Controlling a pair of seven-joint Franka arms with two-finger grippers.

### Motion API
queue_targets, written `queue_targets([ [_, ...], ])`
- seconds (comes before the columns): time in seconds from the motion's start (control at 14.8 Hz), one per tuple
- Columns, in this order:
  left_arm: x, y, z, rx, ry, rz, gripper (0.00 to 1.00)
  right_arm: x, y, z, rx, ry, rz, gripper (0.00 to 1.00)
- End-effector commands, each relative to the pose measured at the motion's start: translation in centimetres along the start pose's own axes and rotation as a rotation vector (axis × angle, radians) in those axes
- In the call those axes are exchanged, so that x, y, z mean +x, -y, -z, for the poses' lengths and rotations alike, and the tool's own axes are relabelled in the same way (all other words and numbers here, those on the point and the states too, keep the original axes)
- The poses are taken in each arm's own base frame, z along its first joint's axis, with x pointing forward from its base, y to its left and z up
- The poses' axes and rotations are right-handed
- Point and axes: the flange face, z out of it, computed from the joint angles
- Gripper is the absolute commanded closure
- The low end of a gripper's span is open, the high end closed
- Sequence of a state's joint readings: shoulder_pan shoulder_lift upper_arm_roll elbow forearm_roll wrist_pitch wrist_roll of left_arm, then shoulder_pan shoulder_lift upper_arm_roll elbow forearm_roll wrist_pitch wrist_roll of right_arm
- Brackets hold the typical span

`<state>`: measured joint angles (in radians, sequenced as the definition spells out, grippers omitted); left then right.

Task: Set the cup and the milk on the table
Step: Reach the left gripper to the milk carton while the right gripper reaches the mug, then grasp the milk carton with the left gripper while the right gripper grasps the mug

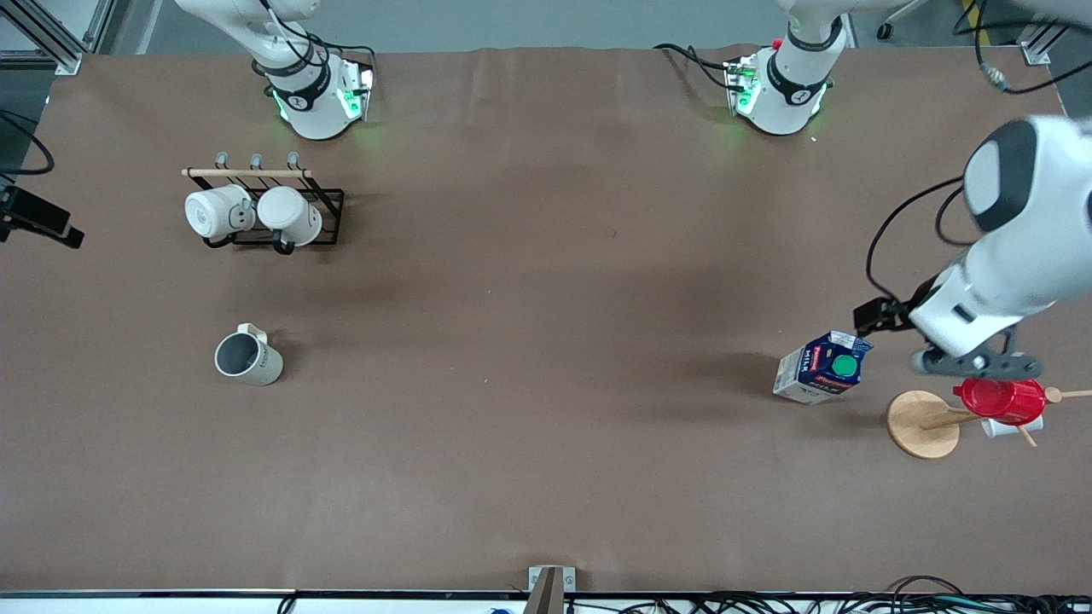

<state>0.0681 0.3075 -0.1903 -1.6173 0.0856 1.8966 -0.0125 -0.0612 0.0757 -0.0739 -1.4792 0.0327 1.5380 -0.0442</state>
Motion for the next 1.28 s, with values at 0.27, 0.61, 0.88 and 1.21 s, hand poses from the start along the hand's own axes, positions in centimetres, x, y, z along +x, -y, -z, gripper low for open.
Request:
queue_targets([
  [0.27, 2.0, -1.9, -4.6, 0.002, 0.017, -0.074, 0.00, 3.7, -1.8, -19.2, 0.004, 0.006, 0.132, 0.00],
  [0.61, 2.2, -1.1, -7.5, 0.026, 0.061, -0.128, 0.00, 4.3, -2.3, -28.5, -0.001, 0.039, 0.205, 0.00],
  [0.88, 2.2, -1.7, -8.6, 0.016, 0.077, -0.127, 0.00, 2.6, -2.1, -34.3, -0.019, -0.013, 0.259, 0.00],
  [1.21, 1.9, -1.3, -9.8, 0.013, 0.101, -0.125, 0.05, 2.9, -1.8, -37.5, -0.026, -0.017, 0.267, 0.00],
])
